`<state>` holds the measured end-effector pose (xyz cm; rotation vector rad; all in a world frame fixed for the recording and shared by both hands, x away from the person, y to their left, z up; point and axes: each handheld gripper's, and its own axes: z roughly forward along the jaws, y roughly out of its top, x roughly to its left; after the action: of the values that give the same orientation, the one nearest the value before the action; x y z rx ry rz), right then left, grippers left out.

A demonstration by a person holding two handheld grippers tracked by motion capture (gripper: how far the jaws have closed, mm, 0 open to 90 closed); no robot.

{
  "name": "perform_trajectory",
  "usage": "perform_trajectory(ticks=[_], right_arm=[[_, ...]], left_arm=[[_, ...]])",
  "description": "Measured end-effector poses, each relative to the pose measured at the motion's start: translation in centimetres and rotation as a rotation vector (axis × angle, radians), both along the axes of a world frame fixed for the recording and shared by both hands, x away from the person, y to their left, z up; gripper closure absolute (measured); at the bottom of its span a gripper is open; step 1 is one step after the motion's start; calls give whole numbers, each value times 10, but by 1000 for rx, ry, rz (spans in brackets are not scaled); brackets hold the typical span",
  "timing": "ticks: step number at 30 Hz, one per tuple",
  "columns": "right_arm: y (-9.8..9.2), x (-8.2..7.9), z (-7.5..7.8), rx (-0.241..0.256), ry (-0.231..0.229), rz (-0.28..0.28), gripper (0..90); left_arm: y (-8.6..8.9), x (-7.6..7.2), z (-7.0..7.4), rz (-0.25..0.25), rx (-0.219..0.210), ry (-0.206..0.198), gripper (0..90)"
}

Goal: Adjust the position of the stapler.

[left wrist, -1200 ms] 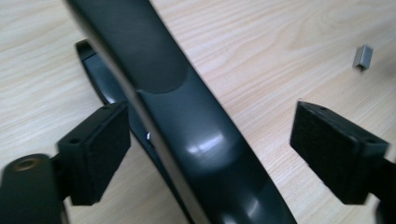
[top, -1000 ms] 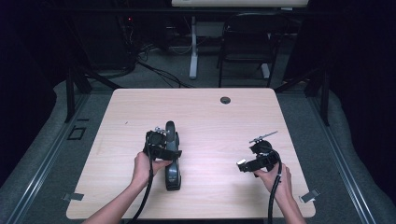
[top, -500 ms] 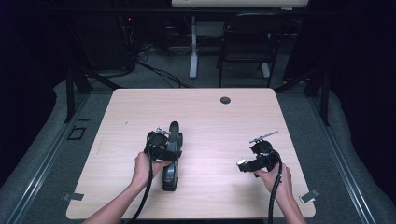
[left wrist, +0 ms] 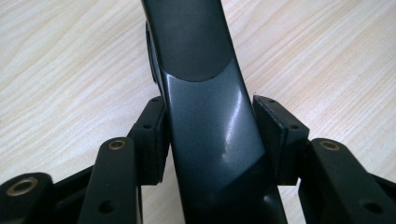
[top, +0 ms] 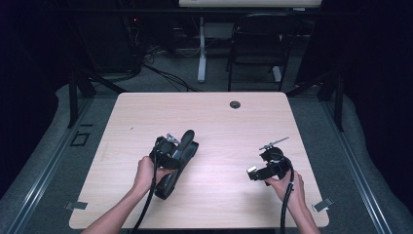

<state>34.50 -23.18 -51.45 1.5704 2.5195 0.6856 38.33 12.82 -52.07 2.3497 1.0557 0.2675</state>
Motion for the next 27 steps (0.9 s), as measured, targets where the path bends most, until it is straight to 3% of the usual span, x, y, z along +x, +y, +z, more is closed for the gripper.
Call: perform_trajectory(ticks=[6, 11, 13, 17, 27], right_arm=[[-1, 0, 0, 2, 3, 1, 142], [0, 1, -1, -9, 5, 8, 143], [0, 1, -1, -8, 4, 9, 143], [0, 0, -1, -1, 4, 0, 143], [-1, 1, -1, 1, 7, 11, 144]], left_arm=[[2, 0, -1, 30, -51, -2, 488], [1, -1, 0, 43, -40, -11, 508], [-1, -1, 1, 33, -18, -20, 510], [-1, -1, 0, -8, -40, -15, 534], [-6, 0, 1, -126, -24, -16, 549]])
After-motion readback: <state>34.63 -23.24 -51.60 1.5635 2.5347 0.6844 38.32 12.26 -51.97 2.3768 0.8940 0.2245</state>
